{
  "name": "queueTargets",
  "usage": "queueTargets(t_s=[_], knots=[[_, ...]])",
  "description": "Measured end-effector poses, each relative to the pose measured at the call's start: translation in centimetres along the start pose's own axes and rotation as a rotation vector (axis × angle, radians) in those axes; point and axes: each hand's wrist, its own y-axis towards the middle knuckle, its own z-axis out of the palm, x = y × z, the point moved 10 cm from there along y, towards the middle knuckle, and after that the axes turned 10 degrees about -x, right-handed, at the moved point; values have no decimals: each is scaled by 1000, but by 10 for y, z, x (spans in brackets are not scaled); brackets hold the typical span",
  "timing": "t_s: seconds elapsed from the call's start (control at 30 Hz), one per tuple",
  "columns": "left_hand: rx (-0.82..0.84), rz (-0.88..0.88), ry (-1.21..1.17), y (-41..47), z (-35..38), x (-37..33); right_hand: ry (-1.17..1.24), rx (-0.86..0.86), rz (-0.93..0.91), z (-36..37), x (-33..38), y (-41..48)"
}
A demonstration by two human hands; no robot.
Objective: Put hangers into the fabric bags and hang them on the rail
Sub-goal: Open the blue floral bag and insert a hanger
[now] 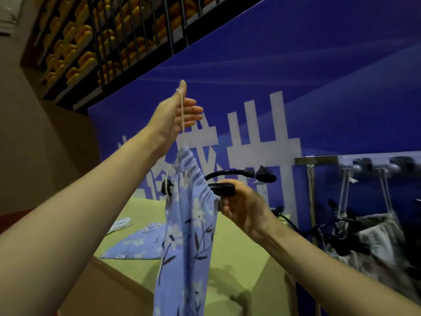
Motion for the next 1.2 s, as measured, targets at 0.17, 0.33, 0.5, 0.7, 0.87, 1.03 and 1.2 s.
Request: queueTargets(t_s=[0.17,0.33,0.5,0.7,0.87,1.03,1.2], knots=[[272,-108,-321,-19,59,-17,-29,116,-55,0,45,-29],[532,-191,-468,-57,130,-28,-58,-108,-272,-17,115,-22],[778,-228,-603,-98,202,-51,-171,-131,-555,-21,182,-68],[942,-214,-746,-130,274,-78,-441,-610,-853,-85,244,-136],[896,-419,-880,-147,343,-52,-682,-1044,-1056,-150,284,-204],[791,-591,-699,-161,400,-7,-856,-1231,-963,-209,292,-234],[886,-532,-535,-196,446,11,-966,-1276,-902,-254,306,-241]])
